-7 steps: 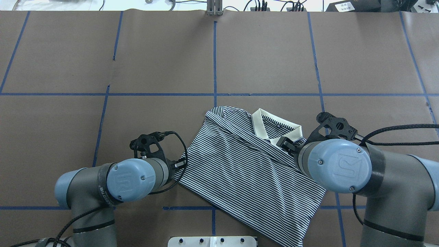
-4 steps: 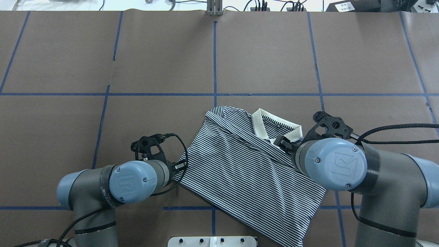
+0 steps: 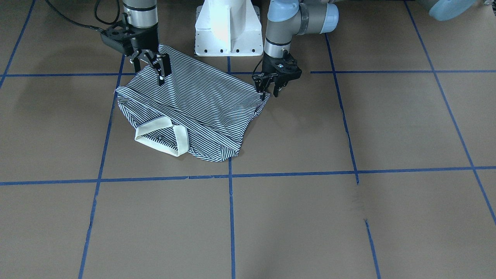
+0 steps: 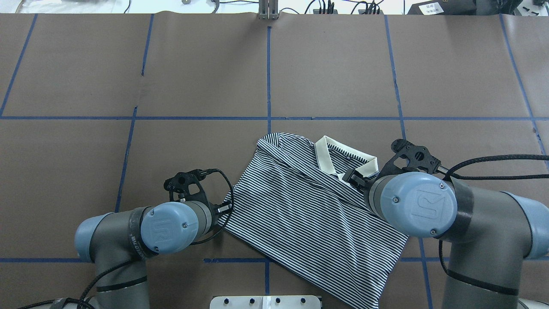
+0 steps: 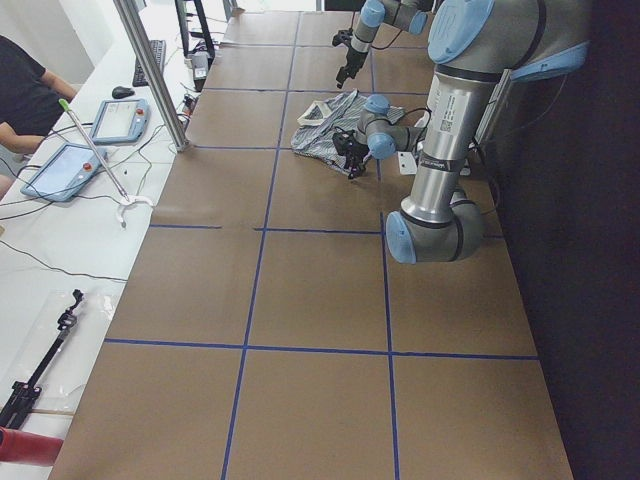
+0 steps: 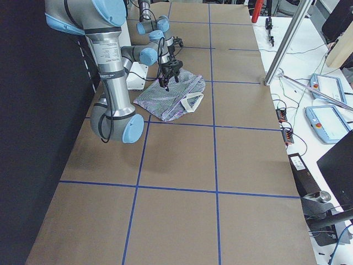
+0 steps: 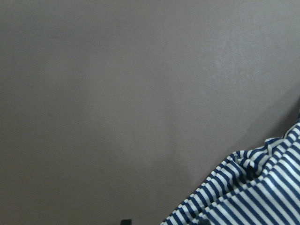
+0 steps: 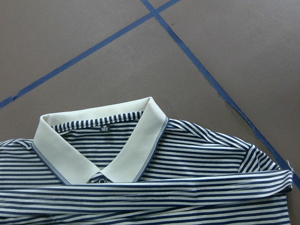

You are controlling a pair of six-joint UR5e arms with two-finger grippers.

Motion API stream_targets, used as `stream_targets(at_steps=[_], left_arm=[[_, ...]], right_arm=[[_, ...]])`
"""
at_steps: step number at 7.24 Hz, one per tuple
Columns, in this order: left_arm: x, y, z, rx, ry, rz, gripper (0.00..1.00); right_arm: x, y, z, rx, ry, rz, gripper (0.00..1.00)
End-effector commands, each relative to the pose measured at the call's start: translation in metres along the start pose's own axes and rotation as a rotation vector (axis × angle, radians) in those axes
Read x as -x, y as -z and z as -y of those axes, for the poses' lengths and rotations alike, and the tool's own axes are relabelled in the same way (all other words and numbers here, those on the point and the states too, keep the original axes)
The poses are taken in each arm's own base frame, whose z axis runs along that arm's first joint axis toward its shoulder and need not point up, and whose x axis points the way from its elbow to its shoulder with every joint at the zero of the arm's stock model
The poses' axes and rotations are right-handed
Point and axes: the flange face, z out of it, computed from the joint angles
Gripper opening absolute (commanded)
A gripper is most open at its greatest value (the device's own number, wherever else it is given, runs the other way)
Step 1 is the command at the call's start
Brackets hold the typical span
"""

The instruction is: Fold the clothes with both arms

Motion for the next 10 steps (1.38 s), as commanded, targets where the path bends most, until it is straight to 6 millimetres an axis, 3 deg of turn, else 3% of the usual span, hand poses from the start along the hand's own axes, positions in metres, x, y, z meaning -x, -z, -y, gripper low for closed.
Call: stream_targets(at_steps=[1,2,4,5,6,8,9,10], left_arm=[[-0.003,0.001,0.000,0.001,0.004,-0.004,0.10],[-0.004,0.003,0.000,0.002,0.003,-0.009,0.00],[-0.003,0.009,0.004,-0.004,0.006,-0.002,0.00],[-0.002,0.027,0.019,-0.026,-0.002,0.017,0.00],[-0.001,0.038,0.040,-0.055,-0.048,0.025,0.00],[0.004,0.033,0.085,-0.156,-0.116,0.045,0.00],[0.006,0.034,0.120,-0.199,-0.123,0.034,0.00],[0.007,0.012,0.161,-0.249,-0.104,-0.024,0.00]], right_arm=[[0.000,0.000,0.000,0.003,0.000,0.000,1.00],[0.000,0.000,0.000,0.004,0.000,-0.002,1.00],[0.000,-0.003,-0.001,0.004,0.002,-0.008,1.00],[0.000,-0.004,-0.002,0.003,0.002,-0.010,1.00],[0.000,-0.004,-0.002,0.003,0.002,-0.010,1.00],[0.001,-0.005,0.000,0.001,-0.001,-0.011,1.00],[0.000,-0.006,0.000,0.001,0.000,-0.013,1.00],[0.000,-0.005,0.003,0.000,-0.002,-0.012,1.00]])
